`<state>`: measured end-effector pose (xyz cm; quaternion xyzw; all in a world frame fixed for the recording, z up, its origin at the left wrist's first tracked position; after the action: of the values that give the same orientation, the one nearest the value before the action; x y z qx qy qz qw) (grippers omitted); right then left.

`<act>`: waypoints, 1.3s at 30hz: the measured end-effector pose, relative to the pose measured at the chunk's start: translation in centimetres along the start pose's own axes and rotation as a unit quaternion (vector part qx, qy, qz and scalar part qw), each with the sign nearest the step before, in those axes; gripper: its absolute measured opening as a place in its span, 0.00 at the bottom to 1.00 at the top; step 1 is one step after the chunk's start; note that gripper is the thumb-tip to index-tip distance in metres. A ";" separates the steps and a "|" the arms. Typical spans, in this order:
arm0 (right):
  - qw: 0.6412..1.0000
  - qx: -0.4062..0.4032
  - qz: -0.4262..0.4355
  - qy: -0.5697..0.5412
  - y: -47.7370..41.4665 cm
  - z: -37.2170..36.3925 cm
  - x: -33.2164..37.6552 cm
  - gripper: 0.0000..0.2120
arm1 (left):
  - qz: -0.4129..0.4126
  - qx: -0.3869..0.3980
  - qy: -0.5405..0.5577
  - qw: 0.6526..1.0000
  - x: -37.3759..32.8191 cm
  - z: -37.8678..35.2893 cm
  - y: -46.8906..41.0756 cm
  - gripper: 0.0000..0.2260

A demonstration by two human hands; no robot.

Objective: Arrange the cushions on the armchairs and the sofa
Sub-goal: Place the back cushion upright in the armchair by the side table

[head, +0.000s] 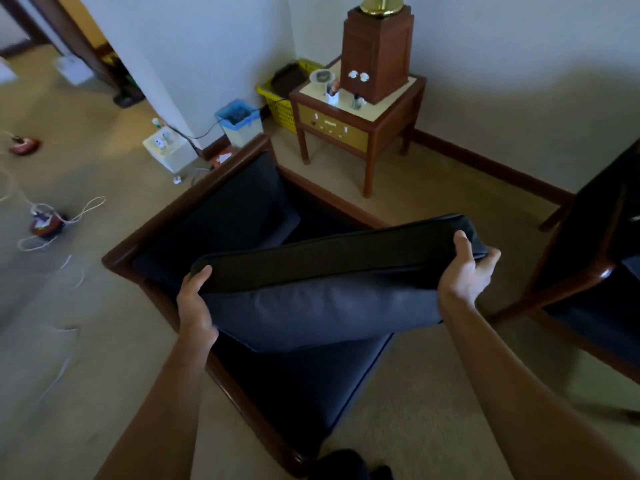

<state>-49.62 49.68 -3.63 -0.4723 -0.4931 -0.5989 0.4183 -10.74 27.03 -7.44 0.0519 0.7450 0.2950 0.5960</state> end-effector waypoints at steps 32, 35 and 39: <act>0.922 0.362 0.063 0.123 12.4 -48.6 -6.8 0.23 | -0.012 -0.322 0.113 0.940 -0.9 5.7 -21.1 0.20; 0.918 0.354 0.080 0.158 12.4 -50.6 -8.3 0.27 | -0.008 -0.334 0.103 0.937 -0.9 5.2 -23.6 0.20; 0.893 0.359 0.113 0.246 12.7 -51.5 -9.7 0.35 | -0.015 -0.348 0.063 0.935 0.0 4.2 -26.4 0.19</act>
<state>-43.29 -2.83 -14.15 -0.1801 -0.4995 -0.4266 0.7322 0.39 6.98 -21.18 -0.1882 0.6324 0.5298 0.5329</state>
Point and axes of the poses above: each hand's wrist, its own y-axis away from the middle knuckle, its own z-axis out of the back of the hand, x = y × z, the point moved 4 cm from there along -y, towards the middle knuckle, and after that the axes turned 15 degrees about -x, right-handed, at the moved point
